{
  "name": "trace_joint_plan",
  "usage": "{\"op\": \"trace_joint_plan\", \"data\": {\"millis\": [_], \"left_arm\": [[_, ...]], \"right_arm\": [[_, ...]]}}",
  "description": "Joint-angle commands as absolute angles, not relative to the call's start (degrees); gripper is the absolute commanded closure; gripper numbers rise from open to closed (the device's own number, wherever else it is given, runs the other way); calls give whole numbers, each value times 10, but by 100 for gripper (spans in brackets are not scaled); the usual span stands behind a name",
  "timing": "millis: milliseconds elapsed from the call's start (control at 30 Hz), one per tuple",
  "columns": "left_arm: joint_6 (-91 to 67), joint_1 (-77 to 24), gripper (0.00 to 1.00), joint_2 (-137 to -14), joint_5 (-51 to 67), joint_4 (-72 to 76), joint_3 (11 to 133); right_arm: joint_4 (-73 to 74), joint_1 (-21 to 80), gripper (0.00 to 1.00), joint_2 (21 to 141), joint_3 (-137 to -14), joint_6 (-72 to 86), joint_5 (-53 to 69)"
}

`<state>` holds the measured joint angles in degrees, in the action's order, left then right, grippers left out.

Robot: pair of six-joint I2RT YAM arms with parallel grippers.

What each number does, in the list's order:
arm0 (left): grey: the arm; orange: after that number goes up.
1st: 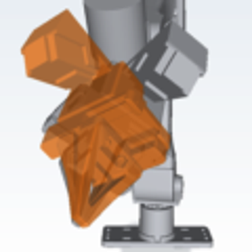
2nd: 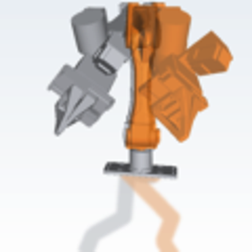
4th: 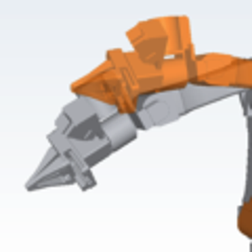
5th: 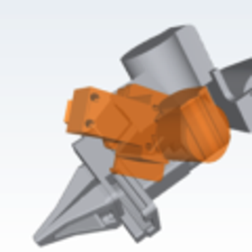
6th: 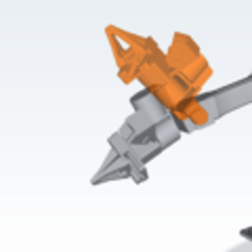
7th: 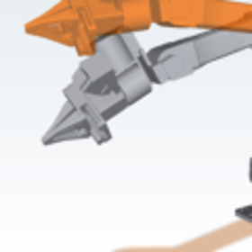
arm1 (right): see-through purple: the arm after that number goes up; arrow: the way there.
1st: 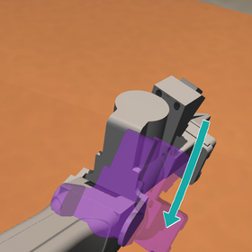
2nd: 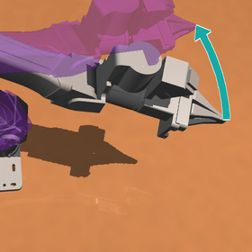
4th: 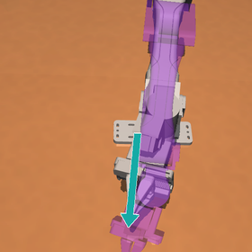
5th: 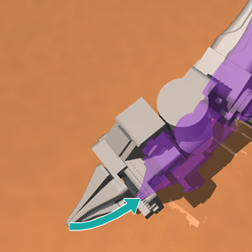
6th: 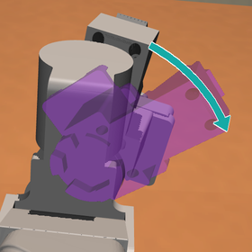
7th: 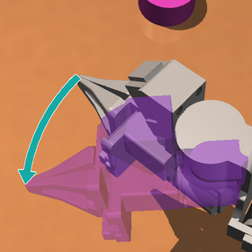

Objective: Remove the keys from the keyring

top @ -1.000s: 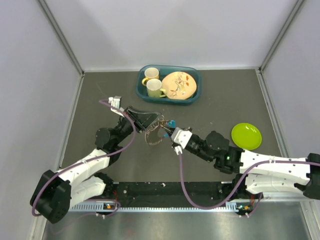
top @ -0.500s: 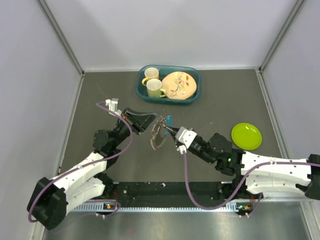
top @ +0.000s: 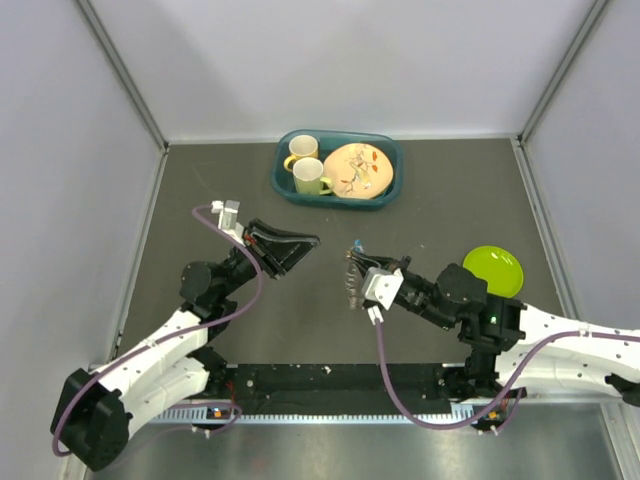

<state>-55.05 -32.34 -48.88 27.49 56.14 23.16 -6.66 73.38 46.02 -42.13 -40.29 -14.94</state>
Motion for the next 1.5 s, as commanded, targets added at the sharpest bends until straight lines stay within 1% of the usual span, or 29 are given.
{"op": "trace_joint_plan", "data": {"millis": [0, 33, 100, 133, 167, 233, 433, 500, 767, 1133, 1467], "left_arm": [[-502, -322, 69, -482, 334, 540, 271], [-487, -321, 64, -481, 345, 517, 281], [-420, -321, 61, -477, 384, 456, 323], [-393, -321, 60, -477, 395, 389, 340], [-341, -320, 60, -477, 404, 345, 358], [-296, -321, 60, -477, 431, 268, 400], [-195, -321, 59, -483, 516, 191, 453], [-164, -322, 59, -486, 519, 149, 468], [-122, -327, 55, -489, 504, 127, 468], [-54, -369, 52, -526, 477, 90, 502], [-11, -397, 53, -556, 441, 46, 532]], "right_arm": [[-7, 738, 100, 446, -488, -462, -136], [-1, 737, 100, 445, -494, -468, -126], [33, 737, 100, 442, -510, -478, -116], [48, 737, 100, 439, -513, -482, -107], [51, 737, 100, 438, -517, -485, -103], [58, 737, 100, 430, -519, -489, -97], [65, 737, 100, 432, -536, -485, -88], [64, 737, 100, 437, -541, -483, -87], [42, 737, 100, 443, -543, -467, -84], [31, 738, 100, 447, -542, -460, -80], [18, 737, 100, 450, -541, -453, -72]]}}
